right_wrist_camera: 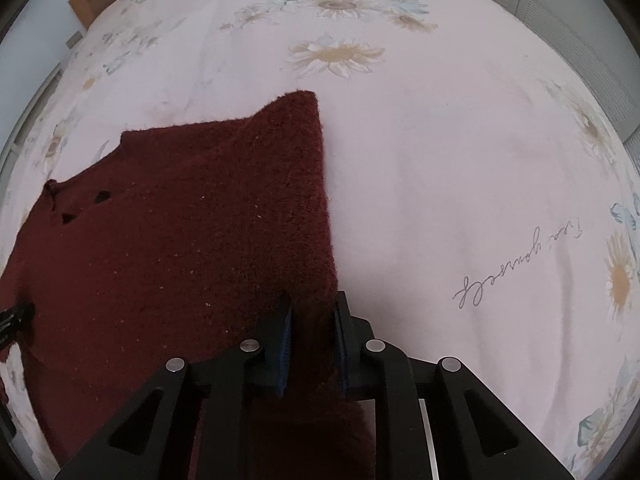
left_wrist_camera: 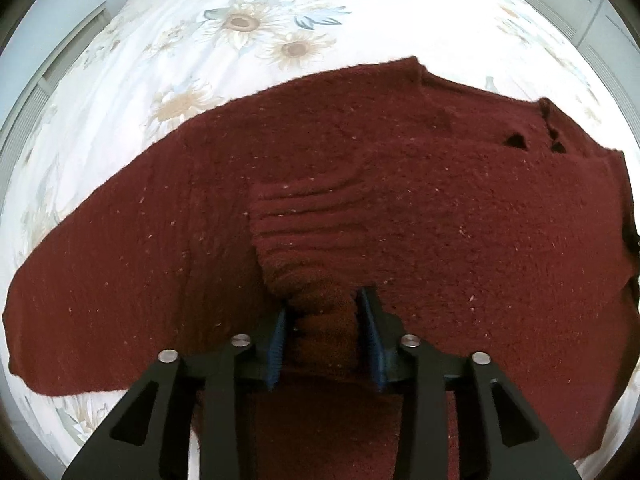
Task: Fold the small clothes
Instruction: 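Open the left gripper and lift it off the cuff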
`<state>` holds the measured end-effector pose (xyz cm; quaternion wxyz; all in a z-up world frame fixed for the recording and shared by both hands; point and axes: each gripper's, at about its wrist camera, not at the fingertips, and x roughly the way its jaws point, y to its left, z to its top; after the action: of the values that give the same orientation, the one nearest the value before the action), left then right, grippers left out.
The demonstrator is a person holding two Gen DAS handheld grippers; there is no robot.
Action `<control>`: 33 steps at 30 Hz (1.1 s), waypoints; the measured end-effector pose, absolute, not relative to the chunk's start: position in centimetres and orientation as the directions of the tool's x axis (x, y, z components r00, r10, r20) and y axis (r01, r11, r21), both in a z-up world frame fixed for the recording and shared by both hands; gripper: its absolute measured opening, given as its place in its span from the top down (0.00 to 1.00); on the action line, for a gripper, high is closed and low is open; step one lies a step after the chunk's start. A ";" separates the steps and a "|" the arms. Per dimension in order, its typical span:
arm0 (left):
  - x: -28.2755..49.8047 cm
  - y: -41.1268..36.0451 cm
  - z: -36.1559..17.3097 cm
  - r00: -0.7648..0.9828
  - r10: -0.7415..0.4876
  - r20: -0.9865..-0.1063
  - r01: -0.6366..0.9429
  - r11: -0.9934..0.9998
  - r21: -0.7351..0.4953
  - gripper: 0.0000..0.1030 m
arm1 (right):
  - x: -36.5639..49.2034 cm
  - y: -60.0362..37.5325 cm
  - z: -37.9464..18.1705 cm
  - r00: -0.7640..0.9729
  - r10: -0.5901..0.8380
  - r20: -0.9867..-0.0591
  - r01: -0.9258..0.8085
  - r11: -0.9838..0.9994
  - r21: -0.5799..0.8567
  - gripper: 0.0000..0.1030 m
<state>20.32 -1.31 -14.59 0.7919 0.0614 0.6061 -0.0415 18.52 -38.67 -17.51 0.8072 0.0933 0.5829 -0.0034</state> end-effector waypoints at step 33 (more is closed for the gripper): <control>17.7 -6.0 -16.3 0.383 -0.048 -0.923 0.255 0.965 0.056 0.01 | 15.8 -27.6 -18.4 0.457 0.016 -0.889 -0.095 0.995 -0.031 0.00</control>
<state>17.70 -6.02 -16.32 0.8261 0.0945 0.5479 -0.0915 15.84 -27.59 -18.38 0.8526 -0.0381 0.5201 0.0326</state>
